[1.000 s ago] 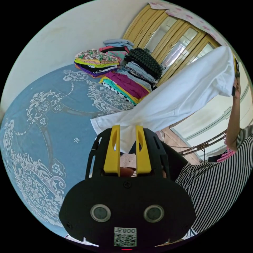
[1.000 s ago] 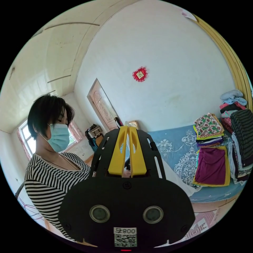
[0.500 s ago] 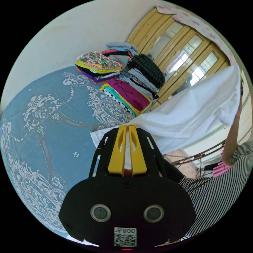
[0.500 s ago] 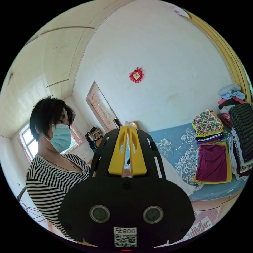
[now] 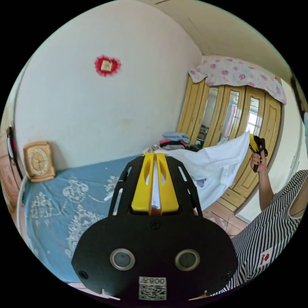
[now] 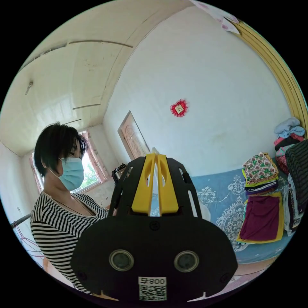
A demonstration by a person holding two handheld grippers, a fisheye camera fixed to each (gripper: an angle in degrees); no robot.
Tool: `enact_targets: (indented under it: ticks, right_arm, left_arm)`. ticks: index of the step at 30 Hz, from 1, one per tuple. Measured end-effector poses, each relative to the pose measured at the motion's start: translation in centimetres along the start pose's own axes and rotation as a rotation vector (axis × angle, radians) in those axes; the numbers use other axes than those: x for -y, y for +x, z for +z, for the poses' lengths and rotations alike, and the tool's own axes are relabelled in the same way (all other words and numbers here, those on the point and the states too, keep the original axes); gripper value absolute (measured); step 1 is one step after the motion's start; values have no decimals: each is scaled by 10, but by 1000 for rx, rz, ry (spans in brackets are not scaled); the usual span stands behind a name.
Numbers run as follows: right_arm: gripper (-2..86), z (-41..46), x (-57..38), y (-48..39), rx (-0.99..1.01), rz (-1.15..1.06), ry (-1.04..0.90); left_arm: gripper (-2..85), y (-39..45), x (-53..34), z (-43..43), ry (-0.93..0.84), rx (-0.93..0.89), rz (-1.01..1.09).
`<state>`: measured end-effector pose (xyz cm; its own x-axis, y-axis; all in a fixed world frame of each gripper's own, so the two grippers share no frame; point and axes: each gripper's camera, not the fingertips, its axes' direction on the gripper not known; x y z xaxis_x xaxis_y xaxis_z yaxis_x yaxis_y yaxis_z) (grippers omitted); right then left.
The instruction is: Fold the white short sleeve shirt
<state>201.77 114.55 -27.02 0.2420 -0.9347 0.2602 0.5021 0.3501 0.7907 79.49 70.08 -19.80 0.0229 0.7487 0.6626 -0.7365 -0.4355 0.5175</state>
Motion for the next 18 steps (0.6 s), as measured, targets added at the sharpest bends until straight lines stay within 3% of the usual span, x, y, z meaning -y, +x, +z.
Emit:
enact_targets:
  ticks: [8, 18]
  right_arm:
    - [7, 11, 23, -52, 56, -115, 34]
    - [6, 45, 45, -131, 142, -262, 44]
  left_arm:
    - [10, 70, 48, -250, 251, 225, 171]
    - [10, 146, 55, -463, 453, 372, 286]
